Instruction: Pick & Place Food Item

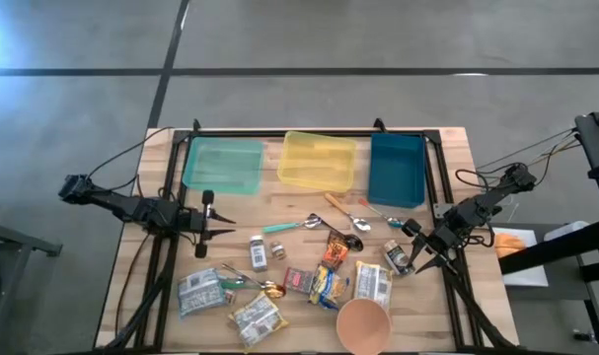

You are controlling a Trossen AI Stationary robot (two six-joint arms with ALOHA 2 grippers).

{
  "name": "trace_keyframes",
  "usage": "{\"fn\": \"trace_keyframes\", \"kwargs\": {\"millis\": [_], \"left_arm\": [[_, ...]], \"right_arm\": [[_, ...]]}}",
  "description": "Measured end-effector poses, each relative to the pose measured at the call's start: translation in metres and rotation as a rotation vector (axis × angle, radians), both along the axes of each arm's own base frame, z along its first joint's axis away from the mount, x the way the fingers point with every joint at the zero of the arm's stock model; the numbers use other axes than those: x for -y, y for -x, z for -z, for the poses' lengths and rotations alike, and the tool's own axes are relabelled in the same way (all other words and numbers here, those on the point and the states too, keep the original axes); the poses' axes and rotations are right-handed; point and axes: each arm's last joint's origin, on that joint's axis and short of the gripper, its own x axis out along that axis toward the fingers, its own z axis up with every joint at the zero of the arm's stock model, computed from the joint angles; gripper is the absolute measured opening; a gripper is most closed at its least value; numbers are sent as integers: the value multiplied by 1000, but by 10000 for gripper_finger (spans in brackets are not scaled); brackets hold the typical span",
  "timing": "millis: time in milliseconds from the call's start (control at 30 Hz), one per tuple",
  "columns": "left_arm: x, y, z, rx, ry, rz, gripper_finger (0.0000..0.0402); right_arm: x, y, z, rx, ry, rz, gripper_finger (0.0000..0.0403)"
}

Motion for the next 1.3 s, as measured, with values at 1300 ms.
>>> {"fn": "trace_keyframes", "kwargs": {"millis": [1300], "left_arm": [[-2,0,-56,427,451,-19,94]], "right_arm": [[4,6,-34,425,-74,37,119]]}}
